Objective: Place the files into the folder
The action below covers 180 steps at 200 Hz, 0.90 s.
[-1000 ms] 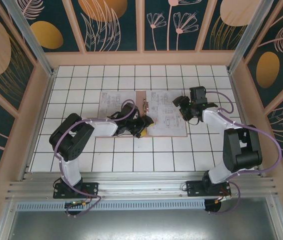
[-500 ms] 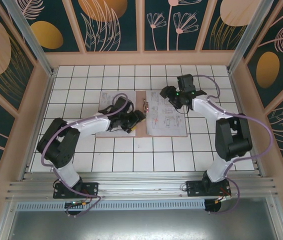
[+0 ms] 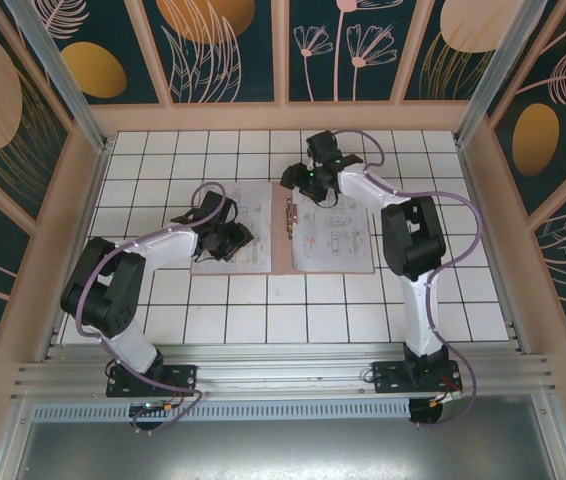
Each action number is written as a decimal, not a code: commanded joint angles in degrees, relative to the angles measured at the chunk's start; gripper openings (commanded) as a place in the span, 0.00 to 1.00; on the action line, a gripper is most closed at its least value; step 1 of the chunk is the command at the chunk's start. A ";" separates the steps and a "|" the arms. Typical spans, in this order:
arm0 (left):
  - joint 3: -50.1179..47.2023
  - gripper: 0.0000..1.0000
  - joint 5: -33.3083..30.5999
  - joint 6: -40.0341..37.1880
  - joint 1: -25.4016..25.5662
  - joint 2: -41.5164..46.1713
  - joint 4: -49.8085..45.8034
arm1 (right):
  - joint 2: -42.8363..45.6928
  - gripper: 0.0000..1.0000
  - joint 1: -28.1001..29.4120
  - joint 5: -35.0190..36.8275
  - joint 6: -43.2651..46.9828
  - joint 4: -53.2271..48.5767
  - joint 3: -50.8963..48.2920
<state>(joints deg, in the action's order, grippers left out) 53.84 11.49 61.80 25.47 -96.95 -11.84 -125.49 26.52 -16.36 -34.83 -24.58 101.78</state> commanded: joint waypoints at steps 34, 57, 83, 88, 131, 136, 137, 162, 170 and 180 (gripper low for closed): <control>-4.13 0.41 -1.47 -1.88 -0.86 -0.89 -1.09 | -8.63 0.64 1.00 1.94 3.74 -9.11 12.78; -4.26 0.41 -1.31 -1.77 -0.84 -0.88 -0.84 | -10.62 0.64 1.07 1.69 4.28 -9.92 15.46; -4.25 0.41 -1.16 -1.77 -0.90 -0.90 -0.83 | -12.55 0.64 1.16 1.30 4.78 -11.21 17.99; -4.21 0.41 -1.09 -1.70 -0.87 -0.92 -0.80 | -12.82 0.64 1.27 1.08 4.86 -11.32 18.23; -4.19 0.41 -0.91 -1.82 -0.88 -0.88 -0.82 | -14.65 0.64 1.48 0.37 5.15 -12.04 19.41; -4.19 0.41 -0.94 -1.86 -0.90 -0.88 -0.85 | -14.74 0.64 1.51 0.41 5.20 -12.00 19.47; -4.14 0.41 -0.94 -1.81 -0.88 -0.92 -0.84 | -14.76 0.64 1.51 0.34 5.20 -12.04 19.49; -4.14 0.41 -0.85 -1.80 -0.86 -0.94 -0.82 | -15.39 0.64 1.79 -0.32 5.47 -12.17 20.33; -4.18 0.41 -0.85 -1.85 -0.87 -0.92 -0.84 | -15.65 0.64 1.83 -0.41 5.56 -12.28 20.68; -4.19 0.41 -0.91 -1.79 -0.86 -0.89 -0.82 | -15.99 0.64 1.99 -0.60 5.69 -12.47 21.13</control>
<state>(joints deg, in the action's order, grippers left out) 50.24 11.05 61.04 25.02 -97.19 -11.75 -139.74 27.62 -16.19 -30.33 -35.27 120.22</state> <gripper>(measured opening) 0.411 0.644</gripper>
